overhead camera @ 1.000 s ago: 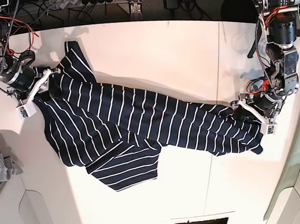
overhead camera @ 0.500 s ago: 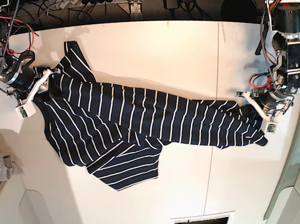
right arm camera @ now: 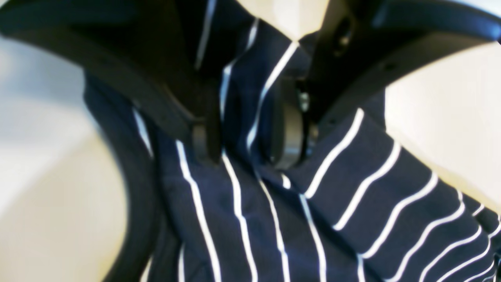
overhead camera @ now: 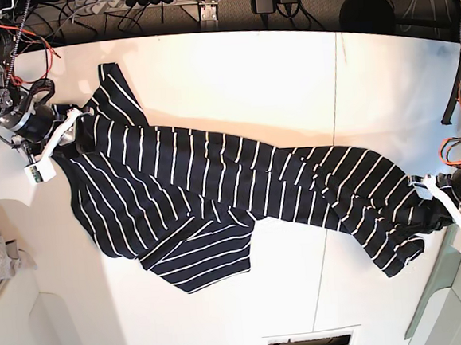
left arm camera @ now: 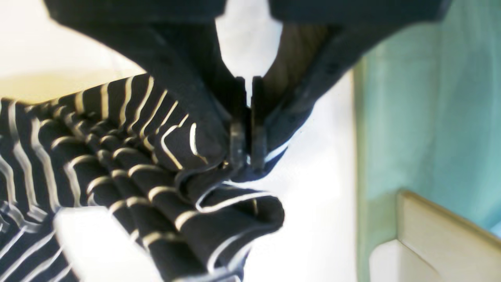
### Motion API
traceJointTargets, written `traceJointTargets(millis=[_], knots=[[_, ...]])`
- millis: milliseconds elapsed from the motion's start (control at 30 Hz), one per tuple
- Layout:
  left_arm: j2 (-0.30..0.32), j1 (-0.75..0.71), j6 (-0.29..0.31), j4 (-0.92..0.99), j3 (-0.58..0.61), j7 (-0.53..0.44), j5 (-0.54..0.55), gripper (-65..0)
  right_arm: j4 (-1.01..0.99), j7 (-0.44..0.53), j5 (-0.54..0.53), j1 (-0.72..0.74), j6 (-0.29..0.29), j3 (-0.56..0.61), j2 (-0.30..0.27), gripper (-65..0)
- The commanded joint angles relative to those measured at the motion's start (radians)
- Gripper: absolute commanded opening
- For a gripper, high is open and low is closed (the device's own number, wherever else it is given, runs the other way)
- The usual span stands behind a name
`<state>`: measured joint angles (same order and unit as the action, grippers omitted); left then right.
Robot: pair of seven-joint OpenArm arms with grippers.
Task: Layout the t-shirt on the table in an organized manner, then fold the t-shirt properly
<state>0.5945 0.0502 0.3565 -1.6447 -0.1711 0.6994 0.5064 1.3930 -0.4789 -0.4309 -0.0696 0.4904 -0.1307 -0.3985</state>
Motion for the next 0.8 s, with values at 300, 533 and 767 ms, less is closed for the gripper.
traceJointTargets(millis=[300, 533, 767], knots=[[-0.065, 0.200, 0.128, 0.560, -0.012, -0.069, 0.038, -64.6, 0.014, 0.035, -0.025, 0.011, 0.004, -0.008, 0.018, -42.5], [-0.064, 0.201, 0.182, 0.558, -0.014, 0.009, 0.139, -64.3, 0.022, 0.034, -0.154, 0.068, 0.064, -0.008, 0.043, -39.7], [-0.063, 0.199, 0.277, 0.557, -0.119, 0.045, 0.278, -34.3, 0.032, 0.026, -0.106, 0.163, 0.054, -0.008, 0.066, -30.3]])
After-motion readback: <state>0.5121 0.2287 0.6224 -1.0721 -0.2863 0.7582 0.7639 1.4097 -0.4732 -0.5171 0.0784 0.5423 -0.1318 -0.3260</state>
